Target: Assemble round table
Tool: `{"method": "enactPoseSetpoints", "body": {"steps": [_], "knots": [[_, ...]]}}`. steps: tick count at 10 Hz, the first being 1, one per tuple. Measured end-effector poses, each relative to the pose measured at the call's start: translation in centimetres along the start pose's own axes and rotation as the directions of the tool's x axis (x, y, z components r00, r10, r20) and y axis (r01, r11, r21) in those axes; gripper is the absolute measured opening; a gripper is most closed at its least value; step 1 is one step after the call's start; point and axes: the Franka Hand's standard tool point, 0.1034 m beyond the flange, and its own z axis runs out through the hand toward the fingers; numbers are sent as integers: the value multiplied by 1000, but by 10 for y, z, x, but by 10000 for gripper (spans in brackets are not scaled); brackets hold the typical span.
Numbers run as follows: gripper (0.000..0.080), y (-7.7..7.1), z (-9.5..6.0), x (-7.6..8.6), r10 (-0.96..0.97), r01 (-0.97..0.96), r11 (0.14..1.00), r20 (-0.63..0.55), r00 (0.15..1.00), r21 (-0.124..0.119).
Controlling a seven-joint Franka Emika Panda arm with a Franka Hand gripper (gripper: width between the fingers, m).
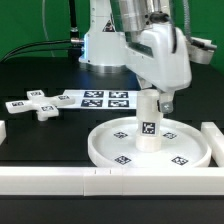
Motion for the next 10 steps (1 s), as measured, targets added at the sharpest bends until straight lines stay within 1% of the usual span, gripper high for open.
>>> {"method": "enactPoseSetpoints", "body": {"steps": [3, 4, 6, 7, 10], "knots": [[649, 0, 0, 0, -240, 240, 971, -1, 971, -2], [649, 0, -1, 2, -360, 360, 933, -7, 933, -11], [649, -1, -1, 2, -597, 596, 802, -19, 802, -47], [649, -3, -2, 3, -680, 678, 733, -20, 733, -58], [649, -3, -2, 4, -819, 817, 574, -10, 574, -62]]}}
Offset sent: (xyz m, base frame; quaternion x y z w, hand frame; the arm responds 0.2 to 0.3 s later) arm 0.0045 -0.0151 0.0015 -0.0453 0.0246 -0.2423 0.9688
